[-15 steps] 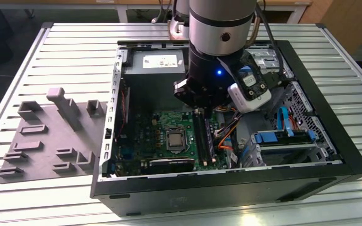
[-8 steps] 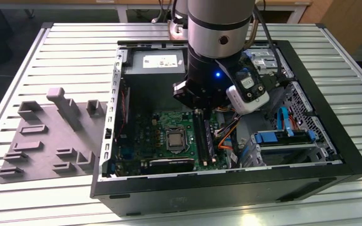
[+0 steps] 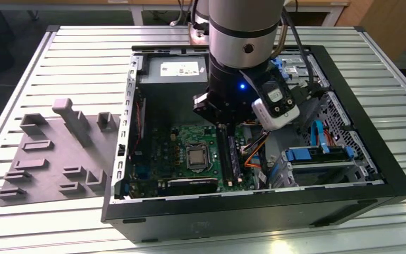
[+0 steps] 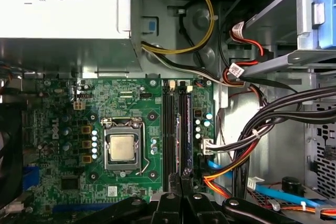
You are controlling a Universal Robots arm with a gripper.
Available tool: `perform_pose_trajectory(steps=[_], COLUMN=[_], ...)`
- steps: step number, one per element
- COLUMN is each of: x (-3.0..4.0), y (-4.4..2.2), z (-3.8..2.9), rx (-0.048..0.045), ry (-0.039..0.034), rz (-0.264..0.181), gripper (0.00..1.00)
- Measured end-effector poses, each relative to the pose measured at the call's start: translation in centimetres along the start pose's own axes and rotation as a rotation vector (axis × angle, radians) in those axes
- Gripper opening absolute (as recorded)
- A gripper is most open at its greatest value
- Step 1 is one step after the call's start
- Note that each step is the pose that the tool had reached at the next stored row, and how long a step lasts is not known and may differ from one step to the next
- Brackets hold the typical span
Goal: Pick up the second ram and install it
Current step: 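Insert the second ram into the second slot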
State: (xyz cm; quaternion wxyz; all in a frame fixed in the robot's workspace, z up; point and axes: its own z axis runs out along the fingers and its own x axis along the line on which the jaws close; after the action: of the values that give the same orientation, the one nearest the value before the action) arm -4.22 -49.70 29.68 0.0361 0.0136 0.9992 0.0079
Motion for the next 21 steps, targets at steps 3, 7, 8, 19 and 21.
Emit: perform_pose_trajectory(steps=[3,7,8,19,21], x=[0.04,0.08,0.09,0.17,0.19], y=[0.0,-0.01,-0.01,-0.02,-0.03], z=[0.13,0.29,0.33,1.13,1.3], rx=[0.0002,0.0003,0.0003,0.0003,0.0004], ry=[-0.0003,-0.0005,-0.0006,-0.0009,-0.0009], rz=[0.0,0.0,0.0,0.0,0.0], gripper=[0.12,0.12,0.12,0.12,0.12])
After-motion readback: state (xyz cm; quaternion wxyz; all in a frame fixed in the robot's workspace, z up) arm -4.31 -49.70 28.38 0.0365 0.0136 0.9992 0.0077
